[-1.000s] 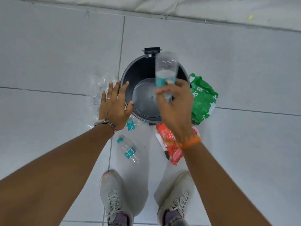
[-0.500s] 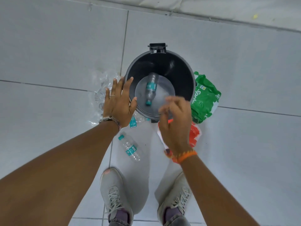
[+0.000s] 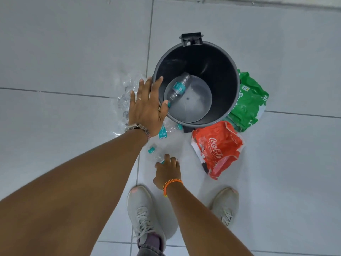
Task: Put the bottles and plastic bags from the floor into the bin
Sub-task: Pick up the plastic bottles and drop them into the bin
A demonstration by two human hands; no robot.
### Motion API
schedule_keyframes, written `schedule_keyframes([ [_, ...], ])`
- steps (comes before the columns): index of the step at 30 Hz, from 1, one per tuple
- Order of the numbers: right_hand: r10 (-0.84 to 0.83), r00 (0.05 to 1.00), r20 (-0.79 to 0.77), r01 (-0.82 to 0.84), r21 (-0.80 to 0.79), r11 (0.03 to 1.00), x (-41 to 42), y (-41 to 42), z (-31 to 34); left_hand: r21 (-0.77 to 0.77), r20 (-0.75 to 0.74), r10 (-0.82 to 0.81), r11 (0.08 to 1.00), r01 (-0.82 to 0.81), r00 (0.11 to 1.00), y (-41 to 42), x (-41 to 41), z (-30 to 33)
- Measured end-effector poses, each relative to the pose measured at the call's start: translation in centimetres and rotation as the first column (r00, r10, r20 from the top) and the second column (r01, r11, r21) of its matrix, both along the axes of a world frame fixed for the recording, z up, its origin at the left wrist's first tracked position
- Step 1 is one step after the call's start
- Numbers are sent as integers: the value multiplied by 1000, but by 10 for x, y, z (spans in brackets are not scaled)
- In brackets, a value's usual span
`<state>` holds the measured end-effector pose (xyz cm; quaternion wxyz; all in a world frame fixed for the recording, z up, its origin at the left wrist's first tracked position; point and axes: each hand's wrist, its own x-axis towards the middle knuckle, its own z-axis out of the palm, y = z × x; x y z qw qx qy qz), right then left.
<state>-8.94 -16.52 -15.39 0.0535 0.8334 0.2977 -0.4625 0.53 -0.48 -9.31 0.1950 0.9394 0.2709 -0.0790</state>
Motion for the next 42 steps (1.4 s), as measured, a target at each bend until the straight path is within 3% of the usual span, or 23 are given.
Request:
schedule_keyframes([
  [3, -224, 975, 7, 220, 162, 962, 2, -14, 18, -3, 6, 10, 1000, -10, 1000, 0, -1, 1],
  [6, -455, 890, -26, 429, 384, 818, 10, -37, 67, -12, 11, 2, 1000, -2, 1000, 0, 0, 6],
  [11, -701, 713, 20, 456, 745, 486, 46, -65, 170, -5, -36, -16, 1000, 16, 999, 2, 0, 9],
  [14, -762, 646, 39, 409, 825, 390, 100, -52, 201, -2, -44, -12, 1000, 12, 999, 1, -1, 9],
  [20, -663, 748, 32, 472, 676, 565, 184, -11, 177, -17, -10, 0, 1000, 0, 1000, -1, 1, 14],
  [24, -637, 762, 112, 290, 821, 491, 151, -22, 153, -21, -6, -35, 999, 34, 999, 4, -1, 15],
  [26, -446, 879, 167, 126, 822, 555, 115, -27, 138, -5, -7, -51, 999, 51, 999, 6, -1, 12],
  [29, 11, 995, 99, -70, 612, 787, 81, -14, 94, 17, -2, -49, 999, 49, 999, 8, 0, 9],
  [31, 165, 980, 114, -197, 407, 892, 79, 4, 57, 10, 23, -36, 999, 36, 999, 6, 1, 9],
  [34, 331, 906, 264, -389, 215, 896, 88, 23, 13, -41, 80, 18, 999, -15, 997, 2, -1, 7],
  [37, 379, 858, 348, -420, 49, 906, 98, 30, -9, -63, 100, 48, 997, -41, 994, -1, 0, 4],
  [40, 351, 878, 326, -373, 7, 928, 101, 24, -12, -57, 90, 48, 997, -43, 995, -1, 0, 4],
  [42, 314, 903, 293, -352, 87, 932, 98, 11, -4, -49, 76, 38, 998, -35, 996, 0, 0, 4],
])
